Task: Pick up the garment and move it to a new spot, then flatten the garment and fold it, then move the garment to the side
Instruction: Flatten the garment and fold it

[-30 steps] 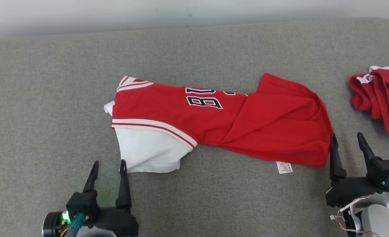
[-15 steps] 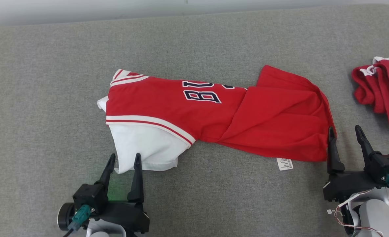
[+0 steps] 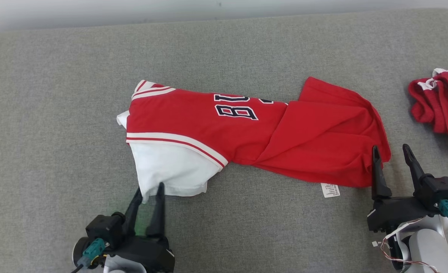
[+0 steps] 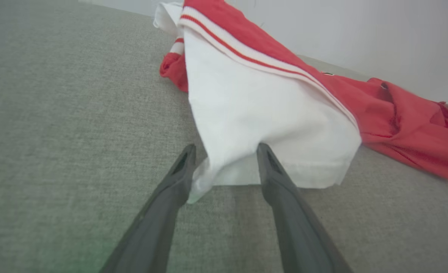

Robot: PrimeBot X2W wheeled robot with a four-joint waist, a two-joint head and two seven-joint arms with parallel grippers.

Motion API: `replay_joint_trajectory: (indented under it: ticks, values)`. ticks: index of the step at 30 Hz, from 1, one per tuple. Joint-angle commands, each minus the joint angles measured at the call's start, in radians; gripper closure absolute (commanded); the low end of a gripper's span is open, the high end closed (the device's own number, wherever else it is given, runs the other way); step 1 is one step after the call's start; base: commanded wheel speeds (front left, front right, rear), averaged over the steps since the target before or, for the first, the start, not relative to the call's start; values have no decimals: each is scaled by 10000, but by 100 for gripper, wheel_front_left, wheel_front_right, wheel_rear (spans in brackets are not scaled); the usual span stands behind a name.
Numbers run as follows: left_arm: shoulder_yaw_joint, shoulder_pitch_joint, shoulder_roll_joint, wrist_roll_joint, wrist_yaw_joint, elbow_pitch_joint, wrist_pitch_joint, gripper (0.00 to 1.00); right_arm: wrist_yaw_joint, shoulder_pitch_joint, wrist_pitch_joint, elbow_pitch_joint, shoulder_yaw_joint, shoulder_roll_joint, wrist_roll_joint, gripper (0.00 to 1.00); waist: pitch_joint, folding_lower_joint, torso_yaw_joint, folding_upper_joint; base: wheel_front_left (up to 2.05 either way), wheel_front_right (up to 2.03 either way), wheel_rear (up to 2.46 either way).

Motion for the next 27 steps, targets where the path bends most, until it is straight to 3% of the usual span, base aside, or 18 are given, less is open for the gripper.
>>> replay_joint_trajectory:
  ticks: [1,2,7,14,24,25,26,27]
  values:
    - [66,-128,9,15,-32,-90,-32,80,-29,-77,0,-12,30,23,70,0,-9,-1,-25,0,0,0,0]
    - [102,-125,9,52,-57,-106,-32,100,-29,-68,0,-9,33,26,74,0,-27,-1,-36,0,0,0,0]
    - [295,74,5,175,-112,-422,-32,100,-29,192,0,38,-194,82,75,0,-349,-1,134,0,0,0,0]
    - [728,850,10,484,-258,-613,-32,100,-29,746,1,148,-609,446,-80,0,-1334,-1,1024,0,0,0,0]
    - [1301,1924,5,577,-407,161,-32,100,-29,870,0,155,-184,670,-9,0,-1763,-1,1701,0,0,0,0]
    - [1268,1902,7,490,-413,210,-32,61,-29,820,0,135,-112,651,24,0,-1746,-1,1728,0,0,0,0]
    - [1198,1906,7,396,-415,300,-32,13,-29,753,0,114,10,592,42,0,-1721,-1,1754,0,0,0,0]
    - [1139,1873,5,397,-409,349,-32,0,-29,675,0,122,135,540,85,0,-1696,-1,1774,0,0,0,0]
